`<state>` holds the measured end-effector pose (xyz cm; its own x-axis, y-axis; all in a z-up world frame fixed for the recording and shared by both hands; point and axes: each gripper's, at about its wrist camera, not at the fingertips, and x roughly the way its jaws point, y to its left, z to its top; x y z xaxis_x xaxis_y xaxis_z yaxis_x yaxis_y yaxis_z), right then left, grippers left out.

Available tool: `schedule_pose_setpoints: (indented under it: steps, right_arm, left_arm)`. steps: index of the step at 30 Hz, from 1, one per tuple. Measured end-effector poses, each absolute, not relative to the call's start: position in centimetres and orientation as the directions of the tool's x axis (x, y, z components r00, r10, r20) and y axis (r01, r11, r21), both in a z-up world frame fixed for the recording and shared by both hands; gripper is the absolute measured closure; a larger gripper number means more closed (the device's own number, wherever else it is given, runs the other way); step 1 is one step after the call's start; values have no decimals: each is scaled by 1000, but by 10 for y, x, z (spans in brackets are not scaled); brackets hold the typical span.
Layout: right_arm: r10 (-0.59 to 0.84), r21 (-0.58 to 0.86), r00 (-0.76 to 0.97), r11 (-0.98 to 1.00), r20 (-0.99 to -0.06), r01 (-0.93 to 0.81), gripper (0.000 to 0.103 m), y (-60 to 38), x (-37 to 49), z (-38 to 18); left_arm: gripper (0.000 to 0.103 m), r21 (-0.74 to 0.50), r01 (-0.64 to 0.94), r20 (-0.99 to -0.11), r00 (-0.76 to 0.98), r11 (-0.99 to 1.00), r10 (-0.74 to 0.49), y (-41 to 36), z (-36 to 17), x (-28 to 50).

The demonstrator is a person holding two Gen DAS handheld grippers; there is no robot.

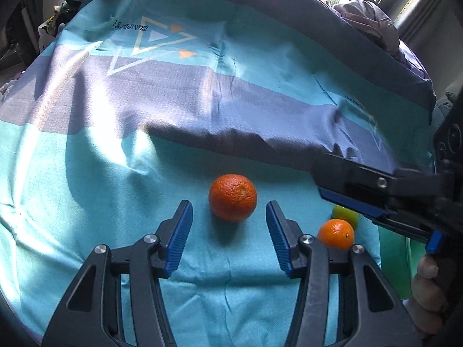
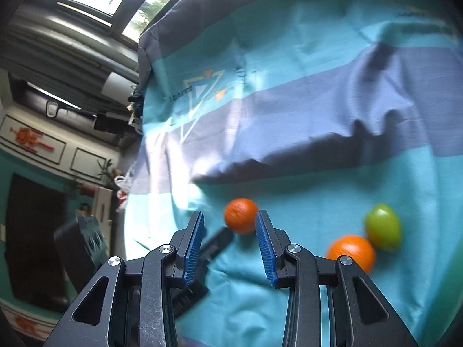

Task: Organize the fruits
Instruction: 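Reach the left gripper to the large orange and close on it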

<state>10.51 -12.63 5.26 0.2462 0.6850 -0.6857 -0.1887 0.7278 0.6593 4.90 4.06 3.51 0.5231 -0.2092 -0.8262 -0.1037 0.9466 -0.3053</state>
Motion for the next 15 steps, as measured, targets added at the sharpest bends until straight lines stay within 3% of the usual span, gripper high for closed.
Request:
schedule_pose_setpoints:
  steps: [10, 15]
  right_arm:
    - [660, 638, 104, 748, -744, -183, 64, -87, 133, 14]
    - [646, 625, 81, 758, -759, -185, 64, -79, 139, 5]
  left_arm:
    - [53, -346, -99, -843, 469, 933, -263, 40, 16, 66]
    - [59, -365, -115, -849, 449, 924, -279, 45, 9, 71]
